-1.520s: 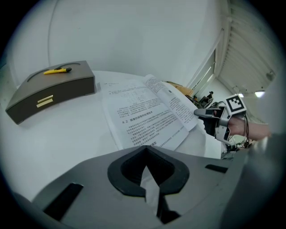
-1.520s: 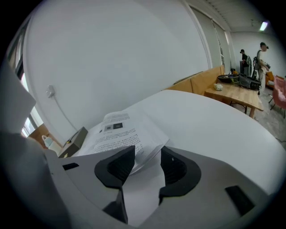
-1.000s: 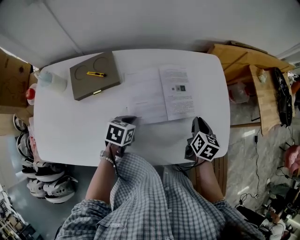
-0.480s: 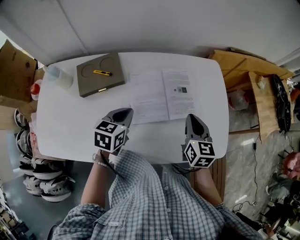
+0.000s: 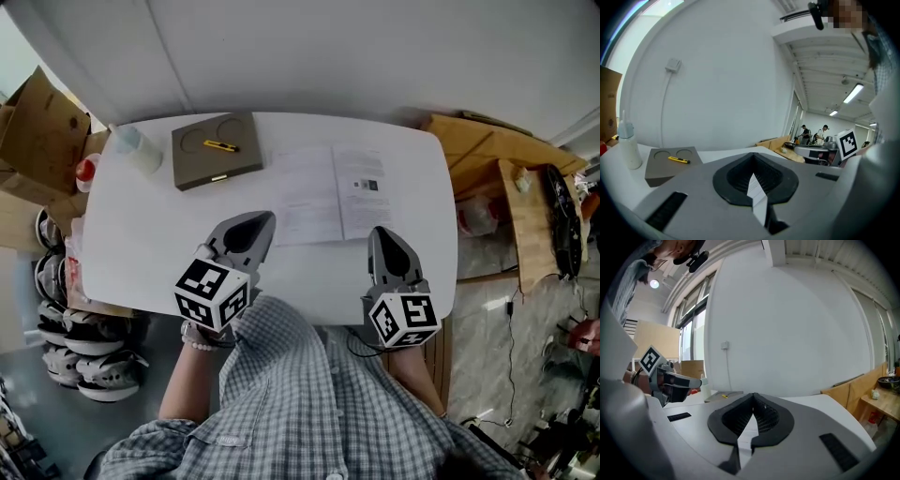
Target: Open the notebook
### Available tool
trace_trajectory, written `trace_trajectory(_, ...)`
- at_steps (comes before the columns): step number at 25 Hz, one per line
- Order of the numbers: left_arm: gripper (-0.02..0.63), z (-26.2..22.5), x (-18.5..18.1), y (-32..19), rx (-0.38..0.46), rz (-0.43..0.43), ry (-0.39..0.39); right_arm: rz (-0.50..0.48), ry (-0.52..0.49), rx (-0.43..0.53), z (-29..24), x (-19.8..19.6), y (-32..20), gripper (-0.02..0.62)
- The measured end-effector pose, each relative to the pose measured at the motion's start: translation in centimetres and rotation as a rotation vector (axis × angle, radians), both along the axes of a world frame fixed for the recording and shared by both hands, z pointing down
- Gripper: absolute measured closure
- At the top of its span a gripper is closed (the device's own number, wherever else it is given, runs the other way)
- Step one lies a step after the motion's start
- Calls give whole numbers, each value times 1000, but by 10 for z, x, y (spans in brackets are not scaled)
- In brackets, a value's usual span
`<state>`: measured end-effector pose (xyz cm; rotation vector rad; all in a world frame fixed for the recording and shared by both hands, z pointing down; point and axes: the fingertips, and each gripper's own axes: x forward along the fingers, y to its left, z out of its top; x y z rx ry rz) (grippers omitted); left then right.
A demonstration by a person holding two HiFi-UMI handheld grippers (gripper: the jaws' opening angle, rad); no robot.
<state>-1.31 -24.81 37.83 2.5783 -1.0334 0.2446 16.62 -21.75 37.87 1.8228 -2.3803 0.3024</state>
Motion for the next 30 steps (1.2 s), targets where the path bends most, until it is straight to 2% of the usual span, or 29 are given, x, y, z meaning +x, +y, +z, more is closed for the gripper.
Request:
trace_trajectory(6,598,-34,1,19,58,20,65,-36,3,52,-24,-13,4,574)
trace_trajectory(13,598,-56,8,27,123,38,102,-61,4,88,-41,-18,4,574)
trace_trajectory(18,598,-63,12,33,175,57,78,-61,8,95,-45,-19,5,574)
trace_trajectory(30,598,-64,14,36,203,75,49,-66,24,96,-47,-25,7,574)
